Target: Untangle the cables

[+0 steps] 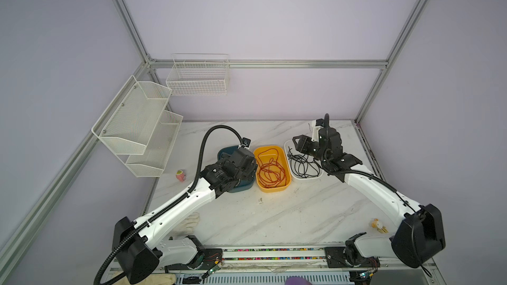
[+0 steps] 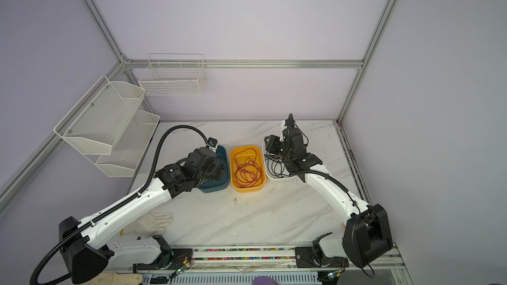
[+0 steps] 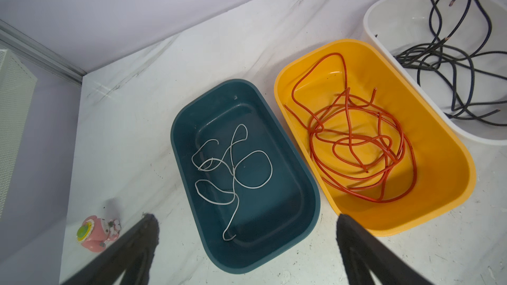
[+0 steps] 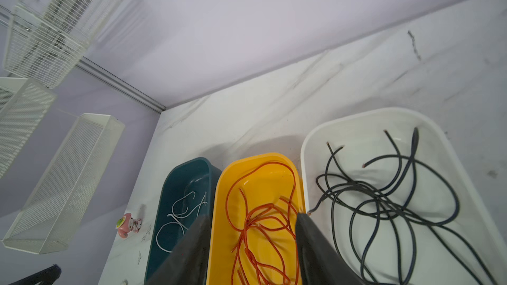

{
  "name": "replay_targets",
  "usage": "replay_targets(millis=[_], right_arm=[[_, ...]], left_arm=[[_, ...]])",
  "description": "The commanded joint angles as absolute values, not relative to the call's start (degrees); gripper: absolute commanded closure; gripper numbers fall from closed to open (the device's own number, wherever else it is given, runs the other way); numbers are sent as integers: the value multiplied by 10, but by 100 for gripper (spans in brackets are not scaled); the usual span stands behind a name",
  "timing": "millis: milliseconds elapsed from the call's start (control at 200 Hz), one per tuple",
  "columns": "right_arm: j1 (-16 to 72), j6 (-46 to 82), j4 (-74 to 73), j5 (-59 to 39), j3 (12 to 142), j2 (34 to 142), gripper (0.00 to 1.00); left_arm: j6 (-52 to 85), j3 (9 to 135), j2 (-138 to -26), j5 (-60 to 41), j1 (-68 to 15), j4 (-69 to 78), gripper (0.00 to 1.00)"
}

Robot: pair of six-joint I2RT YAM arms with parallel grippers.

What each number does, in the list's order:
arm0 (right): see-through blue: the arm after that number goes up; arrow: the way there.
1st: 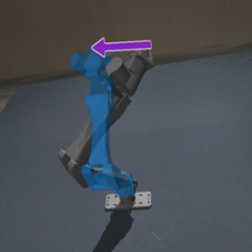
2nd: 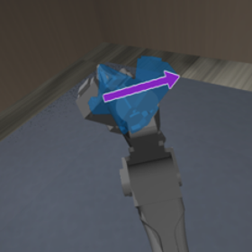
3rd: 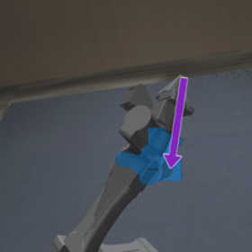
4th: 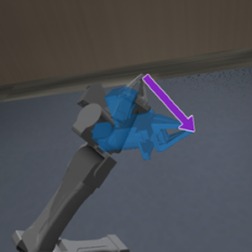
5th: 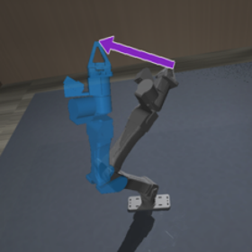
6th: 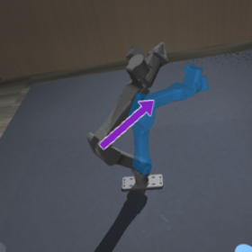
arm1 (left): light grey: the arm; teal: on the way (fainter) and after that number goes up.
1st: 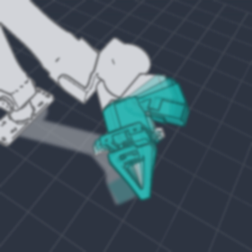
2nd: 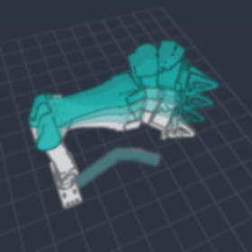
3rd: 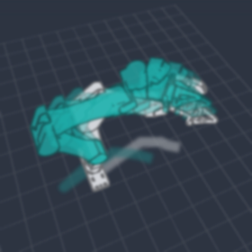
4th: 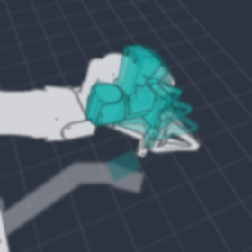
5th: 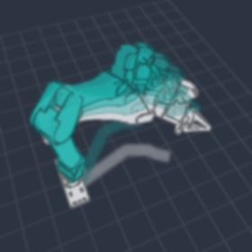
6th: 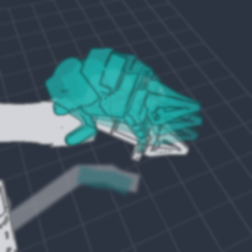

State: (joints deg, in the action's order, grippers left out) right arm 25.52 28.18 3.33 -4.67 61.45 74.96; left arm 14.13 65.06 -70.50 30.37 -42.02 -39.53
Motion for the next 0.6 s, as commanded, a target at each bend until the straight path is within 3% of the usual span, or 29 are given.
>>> replay_targets(millis=[0, 295, 390, 450, 595], right_arm=[[257, 229, 66, -3, 609, 714, 42], [257, 156, 25, 108, 545, 589, 27], [257, 136, -6, 195, 516, 545, 15], [257, 130, -44, 257, 487, 523, 3], [257, 113, -169, 328, 401, 501, 2]], left_arm=[[146, 608, -646, 332, -417, -351, 0], [143, 514, -510, 369, -394, -201, 0], [146, 466, -465, 363, -344, -149, 0], [154, 440, -444, 354, -296, -128, 0], [196, 408, -456, 341, -195, -113, 0]])
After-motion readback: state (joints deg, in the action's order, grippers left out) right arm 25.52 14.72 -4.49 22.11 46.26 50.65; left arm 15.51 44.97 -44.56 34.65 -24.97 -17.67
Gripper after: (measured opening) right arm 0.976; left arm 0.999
